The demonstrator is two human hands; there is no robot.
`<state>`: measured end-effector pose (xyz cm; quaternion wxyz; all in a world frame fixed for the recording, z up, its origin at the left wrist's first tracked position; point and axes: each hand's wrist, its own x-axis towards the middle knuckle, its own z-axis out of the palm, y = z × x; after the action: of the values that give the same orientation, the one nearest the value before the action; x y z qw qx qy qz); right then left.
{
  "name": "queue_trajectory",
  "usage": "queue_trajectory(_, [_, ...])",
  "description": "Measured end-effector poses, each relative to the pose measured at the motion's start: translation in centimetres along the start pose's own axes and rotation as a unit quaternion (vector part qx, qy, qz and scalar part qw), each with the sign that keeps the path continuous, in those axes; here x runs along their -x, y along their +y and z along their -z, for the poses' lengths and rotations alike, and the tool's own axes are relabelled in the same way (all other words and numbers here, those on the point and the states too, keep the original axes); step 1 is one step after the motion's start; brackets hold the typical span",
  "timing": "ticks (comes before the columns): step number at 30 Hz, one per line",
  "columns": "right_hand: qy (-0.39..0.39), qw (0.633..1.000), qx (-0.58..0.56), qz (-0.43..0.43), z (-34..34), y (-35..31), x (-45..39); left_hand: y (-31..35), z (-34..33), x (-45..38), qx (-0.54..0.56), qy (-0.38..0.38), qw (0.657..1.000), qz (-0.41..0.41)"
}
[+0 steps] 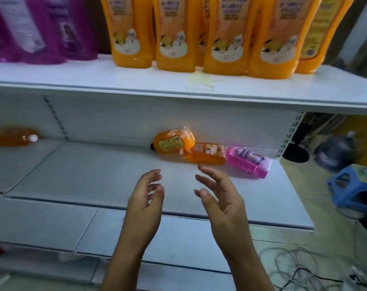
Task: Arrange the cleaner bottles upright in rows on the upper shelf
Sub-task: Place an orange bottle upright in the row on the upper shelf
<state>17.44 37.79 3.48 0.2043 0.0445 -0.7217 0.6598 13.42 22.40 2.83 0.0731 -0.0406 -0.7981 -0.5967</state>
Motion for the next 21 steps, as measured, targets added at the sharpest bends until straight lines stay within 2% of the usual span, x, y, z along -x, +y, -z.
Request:
queue_trajectory(6, [0.002,0.997,-0.024,-0.069,-2.0,3.7,-0.8,-2.5,1.3,-1.4,-0.004,0.005,0.999,0.04])
queue_trajectory(11, [0.02,0.994,-0.029,-0.102,-3.3,7.2,-1.3,-4.7,1.6,-3.6,-0.049,-0.037,0.997,0.05])
queue_trajectory(15, [0.034,0.994,-0.003,-0.108,-3.8,9.7,-4.5,-6.0,1.4,-8.3,-0.083,-0.083,0.99,0.076])
queue_trajectory(17, [0.03,0.995,0.04,-0.085,-4.2,10.5,-7.3,-6.5,0.8,-11.2,-0.072,-0.125,0.983,0.113])
queue_trajectory(19, [0.024,0.989,0.145,-0.019,-4.7,11.5,-10.5,-6.6,-0.3,-13.8,0.014,-0.164,0.97,0.179])
queue_trajectory(21, [0.013,0.965,0.256,0.05,-5.3,13.0,-14.0,-7.1,-1.9,-16.5,0.123,-0.188,0.949,0.223])
